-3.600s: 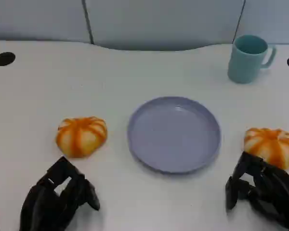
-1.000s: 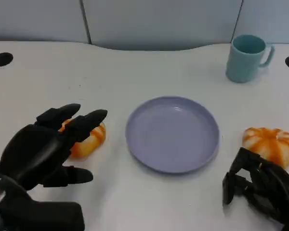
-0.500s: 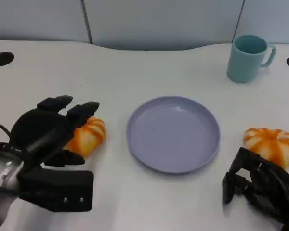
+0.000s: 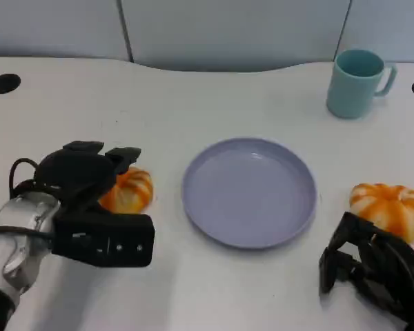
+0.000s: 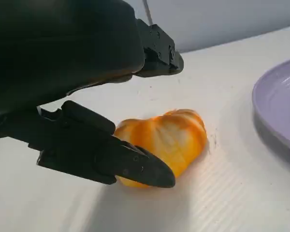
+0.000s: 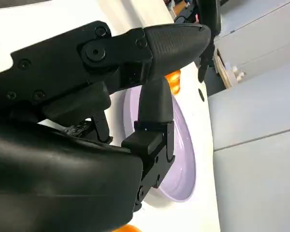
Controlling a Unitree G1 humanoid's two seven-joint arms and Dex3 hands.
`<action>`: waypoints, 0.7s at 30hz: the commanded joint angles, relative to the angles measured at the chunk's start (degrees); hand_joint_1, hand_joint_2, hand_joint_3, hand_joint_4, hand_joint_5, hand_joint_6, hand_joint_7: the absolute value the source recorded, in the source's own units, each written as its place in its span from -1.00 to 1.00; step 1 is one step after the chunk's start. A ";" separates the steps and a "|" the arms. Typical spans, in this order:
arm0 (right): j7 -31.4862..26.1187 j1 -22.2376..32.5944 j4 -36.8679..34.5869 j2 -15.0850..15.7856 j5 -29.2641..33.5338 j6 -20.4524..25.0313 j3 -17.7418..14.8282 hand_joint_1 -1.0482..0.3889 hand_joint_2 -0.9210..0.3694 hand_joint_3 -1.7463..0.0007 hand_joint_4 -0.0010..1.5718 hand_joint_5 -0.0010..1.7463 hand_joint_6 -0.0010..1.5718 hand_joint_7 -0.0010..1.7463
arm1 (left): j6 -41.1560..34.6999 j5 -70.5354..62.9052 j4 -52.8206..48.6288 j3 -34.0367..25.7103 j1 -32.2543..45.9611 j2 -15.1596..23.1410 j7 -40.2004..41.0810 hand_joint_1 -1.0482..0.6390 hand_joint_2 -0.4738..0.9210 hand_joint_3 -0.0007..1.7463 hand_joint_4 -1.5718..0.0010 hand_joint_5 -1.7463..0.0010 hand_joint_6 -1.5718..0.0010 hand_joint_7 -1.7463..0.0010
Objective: Grasp the bread from the table and place it into the plate.
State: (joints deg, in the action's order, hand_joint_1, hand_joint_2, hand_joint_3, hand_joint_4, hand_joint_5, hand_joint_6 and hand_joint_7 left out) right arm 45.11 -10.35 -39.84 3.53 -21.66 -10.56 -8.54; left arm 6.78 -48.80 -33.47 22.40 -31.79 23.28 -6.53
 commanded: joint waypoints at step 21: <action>0.09 2.99 1.41 0.47 0.24 0.50 -0.29 -0.26 -1.00 0.72 -0.15 1.00 -0.29 0.77 | 1.52 3.65 -37.92 9.22 -17.47 -8.97 4.04 -0.49 0.90 -1.00 0.96 0.94 0.84 0.99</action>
State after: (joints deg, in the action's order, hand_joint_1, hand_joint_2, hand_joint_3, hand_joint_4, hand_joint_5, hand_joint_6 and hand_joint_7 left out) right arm 45.52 -9.03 -38.19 3.51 -21.72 -10.41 -8.57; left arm 8.89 -45.13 -68.92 30.72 -48.80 14.30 -3.22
